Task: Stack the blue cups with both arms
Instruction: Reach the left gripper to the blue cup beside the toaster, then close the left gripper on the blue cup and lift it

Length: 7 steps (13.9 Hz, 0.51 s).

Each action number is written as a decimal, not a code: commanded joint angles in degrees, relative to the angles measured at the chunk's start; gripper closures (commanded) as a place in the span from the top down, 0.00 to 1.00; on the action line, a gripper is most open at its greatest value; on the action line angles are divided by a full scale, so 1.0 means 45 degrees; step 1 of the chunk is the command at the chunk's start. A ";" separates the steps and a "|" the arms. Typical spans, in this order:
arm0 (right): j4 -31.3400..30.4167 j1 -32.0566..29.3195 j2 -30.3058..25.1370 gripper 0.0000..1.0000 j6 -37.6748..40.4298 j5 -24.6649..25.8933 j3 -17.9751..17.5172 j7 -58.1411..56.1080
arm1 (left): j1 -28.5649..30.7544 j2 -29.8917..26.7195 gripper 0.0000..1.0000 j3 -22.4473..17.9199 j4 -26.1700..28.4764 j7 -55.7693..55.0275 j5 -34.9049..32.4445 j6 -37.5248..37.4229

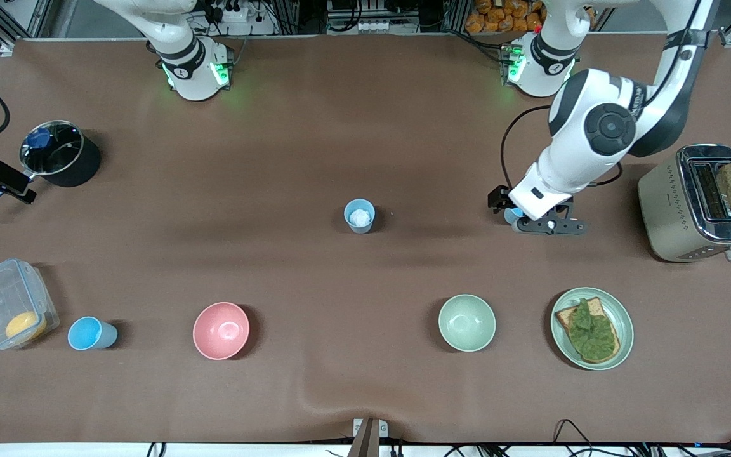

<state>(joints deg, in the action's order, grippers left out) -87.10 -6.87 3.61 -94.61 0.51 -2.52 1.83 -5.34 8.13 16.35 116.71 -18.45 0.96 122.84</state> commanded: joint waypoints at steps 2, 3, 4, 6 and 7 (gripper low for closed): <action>-0.0215 0.0023 -0.0137 1.00 -0.0304 -0.0153 -0.0027 0.0023 | -0.0024 0.0281 1.00 -0.0001 0.1387 -0.0509 0.0276 0.1546; -0.0235 0.0023 -0.0137 1.00 -0.0305 -0.0153 -0.0027 0.0100 | -0.0024 0.0398 1.00 0.0018 0.1641 -0.0568 0.0276 0.1781; -0.0254 0.0023 -0.0137 1.00 -0.0285 -0.0133 -0.0027 0.0101 | -0.0043 0.0419 1.00 -0.0001 0.1817 -0.0684 0.0276 0.1957; -0.0371 0.0043 -0.0156 1.00 -0.0227 0.0003 -0.0027 0.0140 | -0.0043 0.0555 1.00 -0.0001 0.1975 -0.0881 0.0276 0.1978; -0.0391 0.0043 -0.0137 1.00 -0.0207 -0.0016 -0.0046 0.0140 | -0.0063 0.0749 1.00 -0.0001 0.2033 -0.0881 0.0256 0.2056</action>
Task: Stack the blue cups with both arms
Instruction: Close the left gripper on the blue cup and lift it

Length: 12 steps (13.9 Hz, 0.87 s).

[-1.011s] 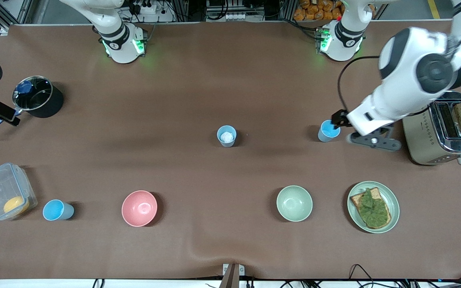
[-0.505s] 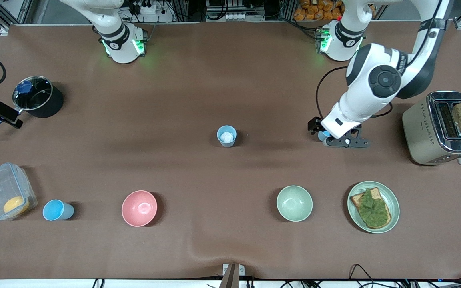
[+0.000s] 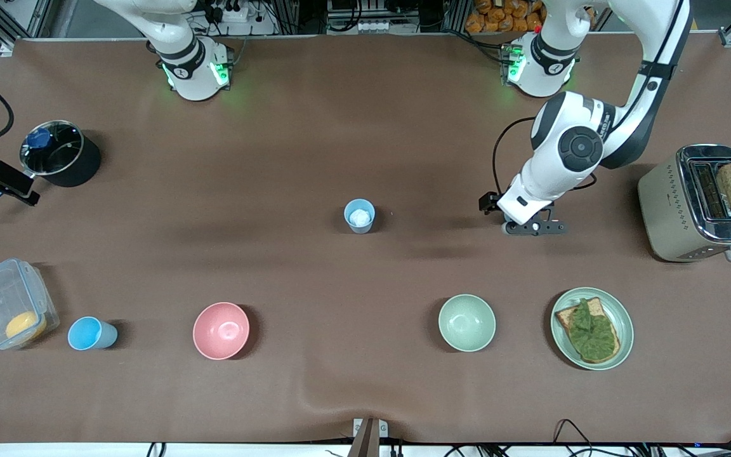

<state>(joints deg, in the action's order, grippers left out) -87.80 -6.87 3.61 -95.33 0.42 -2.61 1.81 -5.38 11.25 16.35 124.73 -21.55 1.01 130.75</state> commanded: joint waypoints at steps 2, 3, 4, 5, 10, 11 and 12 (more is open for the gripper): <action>-0.0216 0.0022 -0.0157 1.00 -0.0105 -0.0035 -0.0026 0.0146 | -0.0055 0.0428 1.00 0.0000 0.0271 -0.0192 0.0243 0.0359; -0.0197 0.0041 -0.0138 1.00 -0.0164 -0.0036 -0.0026 0.0146 | -0.0036 0.0507 1.00 0.0000 0.0329 -0.0192 0.0243 0.0359; -0.0196 0.0041 -0.0138 1.00 -0.0184 -0.0036 -0.0026 0.0146 | -0.0016 0.0604 1.00 0.0000 0.0368 -0.0192 0.0243 0.0359; -0.0177 0.0022 -0.0138 1.00 -0.0184 -0.0016 -0.0026 0.0146 | -0.0036 0.0702 1.00 0.0000 0.0407 -0.0192 0.0243 0.0359; -0.0177 -0.0037 -0.0099 1.00 -0.0339 0.0023 -0.0007 0.0126 | -0.0016 0.1015 0.90 0.0000 0.0427 -0.0018 0.0068 0.0379; -0.0196 -0.0017 -0.0099 1.00 -0.0379 0.0023 -0.0007 0.0126 | 0.0003 0.1054 0.84 0.0000 0.0427 0.0022 0.0068 0.0379; -0.0196 -0.0017 -0.0041 1.00 -0.0398 0.0042 -0.0007 0.0126 | 0.0023 0.1093 0.82 -0.0019 0.0427 0.0042 0.0068 0.0379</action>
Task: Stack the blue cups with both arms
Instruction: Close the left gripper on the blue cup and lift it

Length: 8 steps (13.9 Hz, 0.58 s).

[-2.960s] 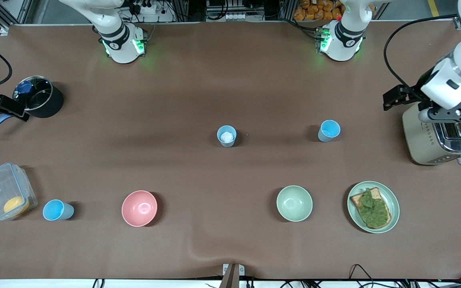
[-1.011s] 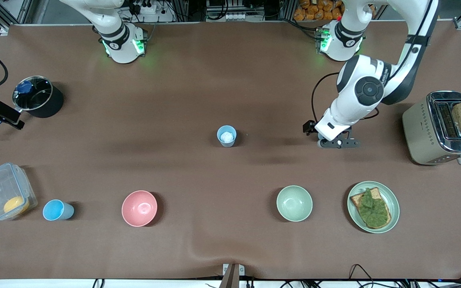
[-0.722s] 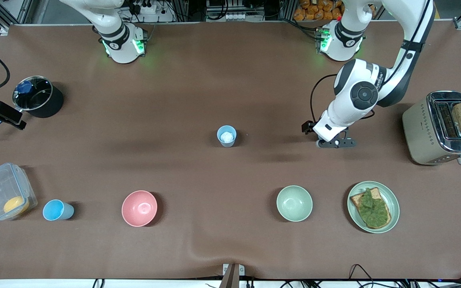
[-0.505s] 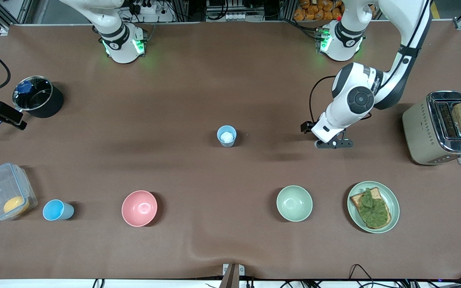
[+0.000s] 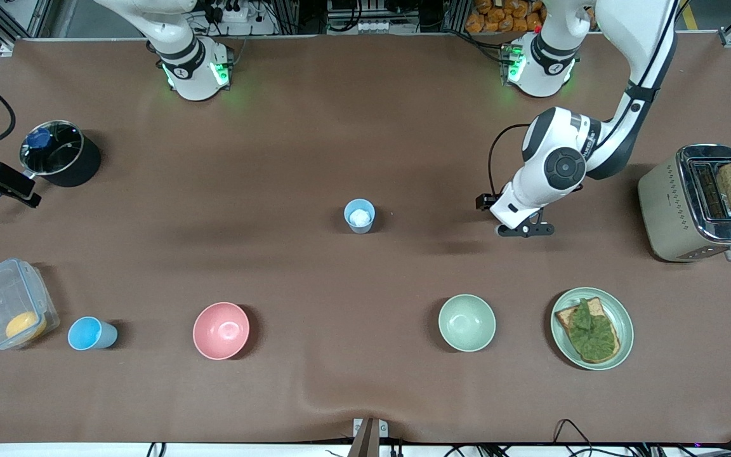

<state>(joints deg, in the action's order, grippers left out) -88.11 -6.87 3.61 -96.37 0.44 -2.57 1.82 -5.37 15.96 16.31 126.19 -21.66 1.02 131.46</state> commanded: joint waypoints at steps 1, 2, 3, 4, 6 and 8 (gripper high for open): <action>-0.0128 0.0002 -0.0041 1.00 -0.0205 0.0020 -0.0016 0.0143 | 0.0078 0.0047 0.70 -0.0012 0.0123 0.0087 0.0008 0.0201; -0.0108 0.0002 -0.0022 1.00 -0.0244 0.0039 -0.0016 0.0124 | 0.0118 0.0086 0.64 -0.0012 0.0123 0.0106 -0.0089 0.0201; -0.0089 -0.0017 -0.0022 1.00 -0.0303 0.0020 -0.0016 0.0124 | 0.0137 0.0183 0.52 -0.0012 0.0142 0.0107 -0.0128 0.0201; -0.0089 0.0002 -0.0041 1.00 -0.0361 0.0020 -0.0016 0.0143 | 0.0176 0.0203 0.46 -0.0012 0.0181 0.0126 -0.0129 0.0201; -0.0108 0.0003 -0.0041 1.00 -0.0323 0.0020 -0.0016 0.0143 | 0.0215 0.0165 0.30 -0.0031 0.0240 0.0107 -0.0129 0.0104; -0.0147 0.0003 -0.0061 1.00 -0.0303 0.0039 -0.0016 0.0143 | 0.0333 0.0087 0.20 -0.0051 0.0318 0.0126 -0.0129 0.0045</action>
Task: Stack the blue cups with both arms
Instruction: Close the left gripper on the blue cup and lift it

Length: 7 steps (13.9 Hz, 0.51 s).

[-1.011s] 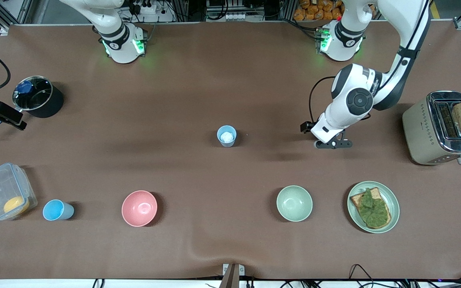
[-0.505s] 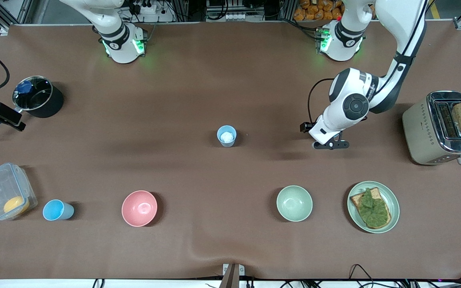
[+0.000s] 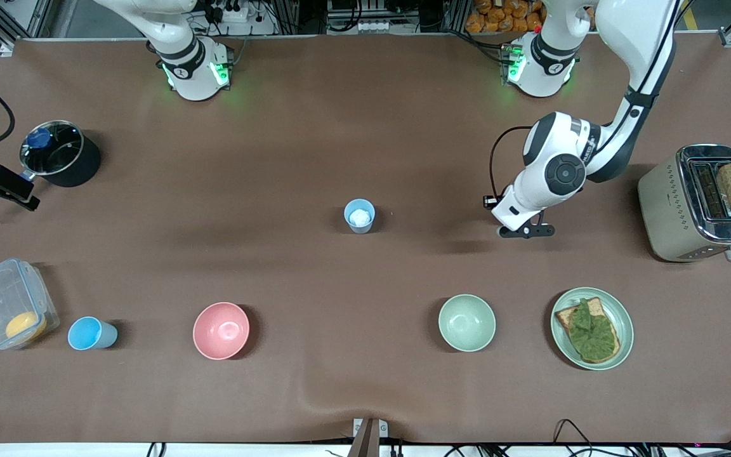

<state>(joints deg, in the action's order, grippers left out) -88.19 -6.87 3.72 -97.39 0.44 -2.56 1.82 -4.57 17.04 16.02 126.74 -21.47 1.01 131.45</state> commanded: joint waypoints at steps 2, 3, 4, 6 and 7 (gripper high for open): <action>-0.0110 -0.0036 -0.0103 1.00 -0.0076 0.0039 -0.0016 0.0143 | 0.0292 -0.0348 0.07 0.0015 0.0194 0.0220 -0.0126 -0.0341; -0.0109 -0.0037 -0.0103 1.00 -0.0076 0.0020 -0.0016 0.0143 | 0.0292 -0.0446 0.00 0.0034 0.0175 0.0298 -0.0126 -0.0518; -0.0109 -0.0017 -0.0084 1.00 -0.0115 0.0019 -0.0016 0.0143 | 0.0331 -0.0602 0.00 0.0034 0.0136 0.0337 -0.0126 -0.0597; -0.0109 -0.0017 -0.0064 1.00 -0.0154 0.0019 -0.0016 0.0143 | 0.0371 -0.0953 0.00 0.0054 0.0019 0.0377 -0.0146 -0.0598; -0.0109 -0.0017 -0.0064 1.00 -0.0154 0.0019 -0.0016 0.0143 | 0.0351 -0.1206 0.00 0.0073 -0.0040 0.0416 -0.0184 -0.0618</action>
<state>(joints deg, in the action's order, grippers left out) -88.21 -6.87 3.72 -97.52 0.44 -2.55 1.82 -3.28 14.63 15.81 126.44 -20.46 0.50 129.57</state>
